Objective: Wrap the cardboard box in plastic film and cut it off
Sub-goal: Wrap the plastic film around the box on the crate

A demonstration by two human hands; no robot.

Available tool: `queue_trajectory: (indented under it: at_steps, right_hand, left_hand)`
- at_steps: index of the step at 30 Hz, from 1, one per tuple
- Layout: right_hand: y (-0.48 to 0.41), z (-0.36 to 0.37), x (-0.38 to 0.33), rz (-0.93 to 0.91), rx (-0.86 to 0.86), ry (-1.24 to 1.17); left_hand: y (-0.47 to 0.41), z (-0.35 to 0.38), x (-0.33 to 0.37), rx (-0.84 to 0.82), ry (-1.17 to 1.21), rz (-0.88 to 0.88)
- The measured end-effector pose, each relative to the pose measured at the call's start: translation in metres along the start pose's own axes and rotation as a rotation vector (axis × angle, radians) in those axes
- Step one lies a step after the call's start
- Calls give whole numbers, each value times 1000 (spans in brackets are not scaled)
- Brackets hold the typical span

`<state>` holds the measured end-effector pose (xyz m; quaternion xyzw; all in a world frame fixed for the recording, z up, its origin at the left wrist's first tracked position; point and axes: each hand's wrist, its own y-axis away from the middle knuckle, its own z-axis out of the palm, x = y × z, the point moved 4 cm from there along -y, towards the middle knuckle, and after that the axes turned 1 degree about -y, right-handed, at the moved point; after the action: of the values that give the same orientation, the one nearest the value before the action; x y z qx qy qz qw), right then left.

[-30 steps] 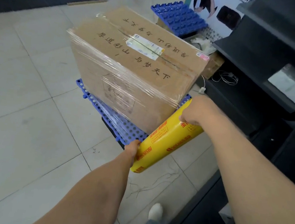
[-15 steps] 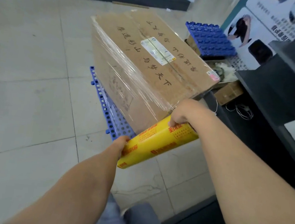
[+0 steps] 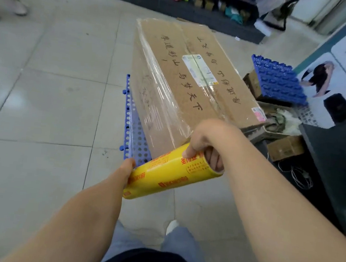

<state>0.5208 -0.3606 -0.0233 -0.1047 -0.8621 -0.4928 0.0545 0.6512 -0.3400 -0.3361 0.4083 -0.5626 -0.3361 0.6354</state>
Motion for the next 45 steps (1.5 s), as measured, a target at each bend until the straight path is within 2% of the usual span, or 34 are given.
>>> queue_trajectory:
  at_steps: [4, 7, 11, 13, 17, 22, 25, 28, 31, 35, 39, 45]
  right_hand:
    - [-20, 7, 7, -7, -78, 116]
    - [-26, 12, 9, -75, -52, 196]
    - [-31, 15, 10, -99, 33, 273]
    - [-31, 17, 10, -100, 72, 293]
    - [-27, 22, 5, -170, 137, 350]
    - [-8, 25, 1, -444, 397, 529]
    - [-7, 25, 10, -505, 373, 512]
    - [-5, 29, 19, -634, 393, 547]
    - [-13, 34, 18, -743, 557, 609]
    - [-15, 57, 25, -913, 639, 510]
    - [-18, 72, 45, -932, 593, 532]
    - [-23, 69, 55, -920, 643, 507]
  left_hand:
    - [-7, 18, -24, 117, 184, 77]
    - [-9, 18, -49, 262, 330, 109]
    - [-22, 24, -91, 293, 560, 58]
    - [-41, 25, -109, 302, 601, 59]
    - [-27, 33, -110, 285, 652, 44]
    - [3, 35, -102, 350, 683, 71]
    - [20, 38, -96, 381, 688, 94]
    - [34, 62, -100, 350, 669, 61]
    - [23, 101, -110, 248, 748, 50]
    - [18, 150, -116, 137, 888, 45]
    - [22, 164, -117, 180, 919, 44]
    - [28, 151, -128, 240, 897, 41]
